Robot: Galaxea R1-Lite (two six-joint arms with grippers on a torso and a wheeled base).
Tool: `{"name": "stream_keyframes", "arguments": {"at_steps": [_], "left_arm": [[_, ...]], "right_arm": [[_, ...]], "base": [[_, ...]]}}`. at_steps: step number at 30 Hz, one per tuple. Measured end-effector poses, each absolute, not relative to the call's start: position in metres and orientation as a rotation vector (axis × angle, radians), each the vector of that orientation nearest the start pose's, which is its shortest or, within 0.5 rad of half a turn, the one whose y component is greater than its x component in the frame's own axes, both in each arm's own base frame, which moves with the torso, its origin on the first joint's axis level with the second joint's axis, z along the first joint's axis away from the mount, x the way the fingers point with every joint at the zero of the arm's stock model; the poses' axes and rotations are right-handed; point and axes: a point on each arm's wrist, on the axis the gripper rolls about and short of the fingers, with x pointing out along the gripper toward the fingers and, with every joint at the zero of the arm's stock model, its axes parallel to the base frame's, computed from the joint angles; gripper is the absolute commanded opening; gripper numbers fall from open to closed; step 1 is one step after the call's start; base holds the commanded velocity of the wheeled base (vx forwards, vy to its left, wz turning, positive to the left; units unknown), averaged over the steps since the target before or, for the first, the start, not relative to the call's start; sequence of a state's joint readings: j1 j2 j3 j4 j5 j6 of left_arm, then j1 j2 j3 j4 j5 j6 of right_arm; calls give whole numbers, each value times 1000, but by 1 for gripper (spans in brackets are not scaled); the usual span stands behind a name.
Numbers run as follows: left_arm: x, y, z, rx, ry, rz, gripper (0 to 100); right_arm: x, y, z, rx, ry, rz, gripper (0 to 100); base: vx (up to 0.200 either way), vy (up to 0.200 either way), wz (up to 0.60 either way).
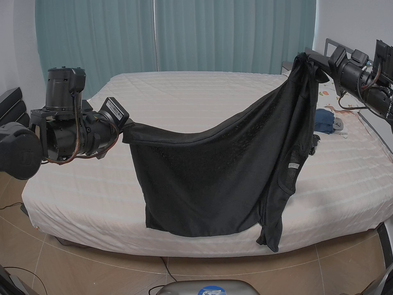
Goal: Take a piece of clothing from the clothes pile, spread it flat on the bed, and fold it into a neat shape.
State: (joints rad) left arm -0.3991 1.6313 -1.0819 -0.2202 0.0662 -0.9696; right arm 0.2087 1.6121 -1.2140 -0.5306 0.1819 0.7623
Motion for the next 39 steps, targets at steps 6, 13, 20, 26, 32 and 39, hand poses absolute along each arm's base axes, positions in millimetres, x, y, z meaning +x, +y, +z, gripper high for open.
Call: {"name": "stream_keyframes", "arguments": {"at_steps": [6,13,20,26,32,39], "left_arm": [[299,-117,228,-877,473,-109,0],[315,-113,212,-869,508,-77,0],[329,-113,203,-877,543,-99,0],[343,-113,195,-877,553,-85,0],[358,-115,183,-875,570,-67,0],[377,-118,171,-875,574,-44,0]], "right_arm": [[312,68,304,750,30,410,0],[334,68,285,748,33,394,0],[358,71,269,748,60,376,0],[371,73,257,748,84,361,0],[382,75,242,747,119,342,0],[395,76,227,748,109,313,0]], "base": [[33,0,0],[200,0,0],[200,0,0],[200,0,0],[100,0,0],[0,0,0]]}}
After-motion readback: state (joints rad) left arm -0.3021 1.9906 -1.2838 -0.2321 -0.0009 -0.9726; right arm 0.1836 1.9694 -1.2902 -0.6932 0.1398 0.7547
